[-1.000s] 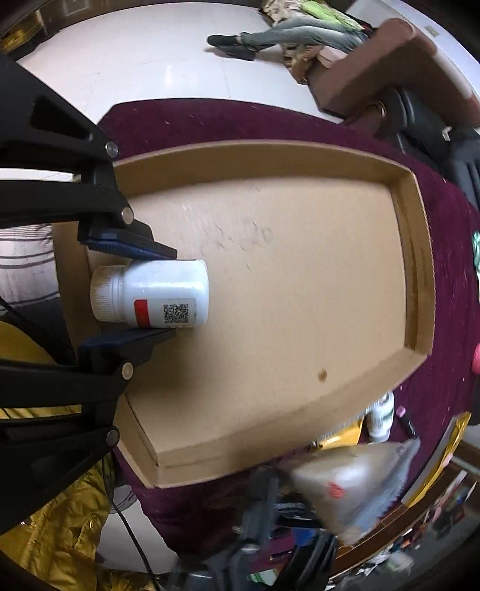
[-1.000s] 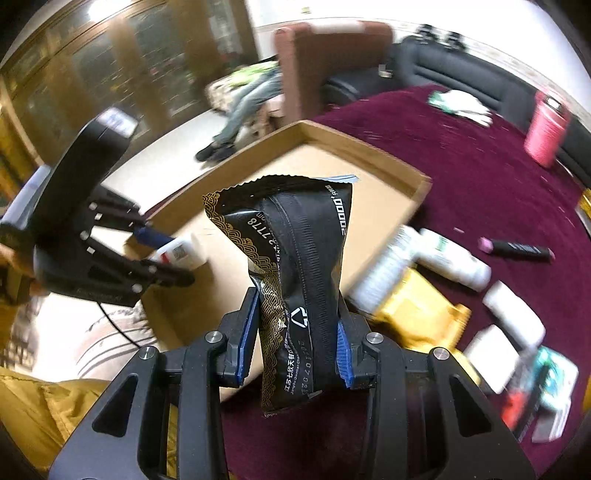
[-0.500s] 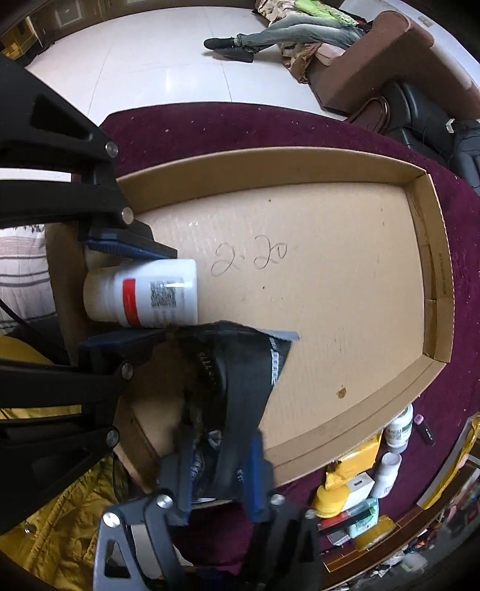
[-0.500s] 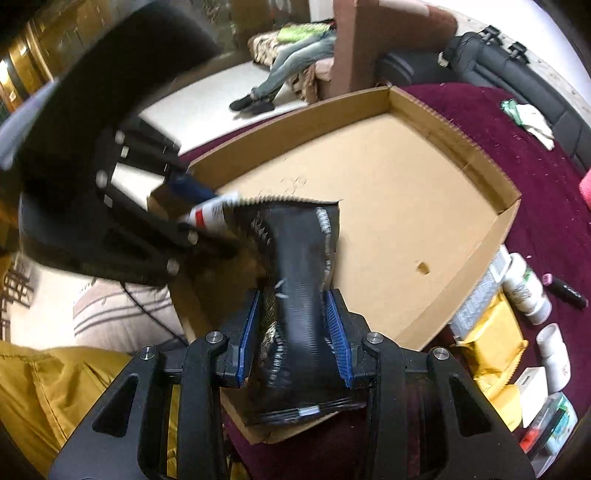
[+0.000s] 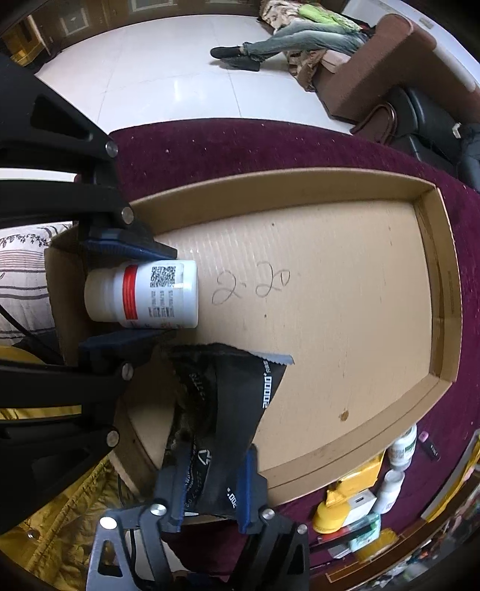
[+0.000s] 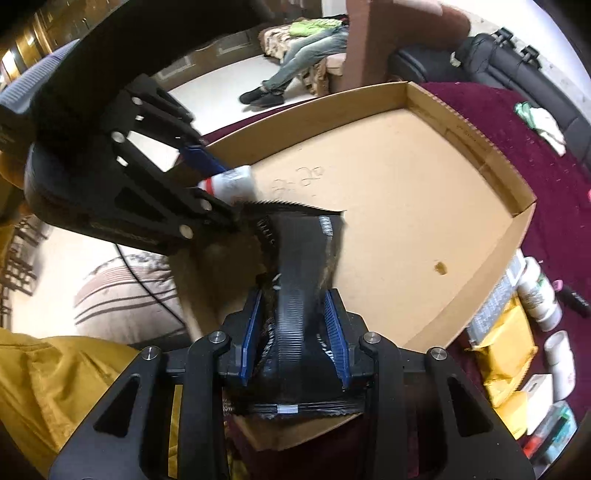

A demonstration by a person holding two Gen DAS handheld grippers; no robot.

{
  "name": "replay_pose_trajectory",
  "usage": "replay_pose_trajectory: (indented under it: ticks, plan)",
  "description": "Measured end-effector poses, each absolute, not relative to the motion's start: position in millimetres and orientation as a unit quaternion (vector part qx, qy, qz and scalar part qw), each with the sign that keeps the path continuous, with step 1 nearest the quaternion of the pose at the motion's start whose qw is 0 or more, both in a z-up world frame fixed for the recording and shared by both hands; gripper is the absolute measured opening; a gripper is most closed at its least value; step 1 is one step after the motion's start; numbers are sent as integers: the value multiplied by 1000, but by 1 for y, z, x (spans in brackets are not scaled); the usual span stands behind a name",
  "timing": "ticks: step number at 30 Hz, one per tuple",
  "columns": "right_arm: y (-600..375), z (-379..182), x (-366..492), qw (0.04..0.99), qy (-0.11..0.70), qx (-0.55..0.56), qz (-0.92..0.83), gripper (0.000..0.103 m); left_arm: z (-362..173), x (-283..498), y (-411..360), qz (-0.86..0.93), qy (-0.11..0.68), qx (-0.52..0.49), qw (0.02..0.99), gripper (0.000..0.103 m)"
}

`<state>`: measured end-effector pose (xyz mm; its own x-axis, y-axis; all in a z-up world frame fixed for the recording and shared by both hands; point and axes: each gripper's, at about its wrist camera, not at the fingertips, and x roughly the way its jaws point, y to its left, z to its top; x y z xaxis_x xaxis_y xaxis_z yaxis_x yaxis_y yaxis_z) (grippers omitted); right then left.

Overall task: Organize objects
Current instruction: 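Open the left gripper to drop the bottle while the right gripper releases the bag into the tray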

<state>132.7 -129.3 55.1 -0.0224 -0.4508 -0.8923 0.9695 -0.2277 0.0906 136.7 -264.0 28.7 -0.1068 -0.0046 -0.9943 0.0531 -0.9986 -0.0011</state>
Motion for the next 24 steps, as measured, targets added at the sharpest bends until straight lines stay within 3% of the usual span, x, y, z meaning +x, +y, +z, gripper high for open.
replay_pose_trajectory:
  ticks: [8, 12, 16, 19, 24]
  plan:
    - [-129, 54, 125, 545, 279, 444, -654, 35, 29, 137, -268, -740, 45, 671, 22, 48]
    - [-123, 59, 125, 546, 265, 441, -661, 54, 34, 139, -270, -741, 63, 668, 15, 61]
    - [-116, 67, 121, 550, 242, 438, -669, 57, 39, 140, -265, -742, 56, 667, 21, 78]
    - [-108, 73, 116, 545, 227, 434, -681, 65, 47, 141, -264, -750, 56, 658, 25, 78]
    - [-82, 77, 108, 528, 199, 439, -699, 66, 62, 145, -247, -759, 50, 649, 18, 78]
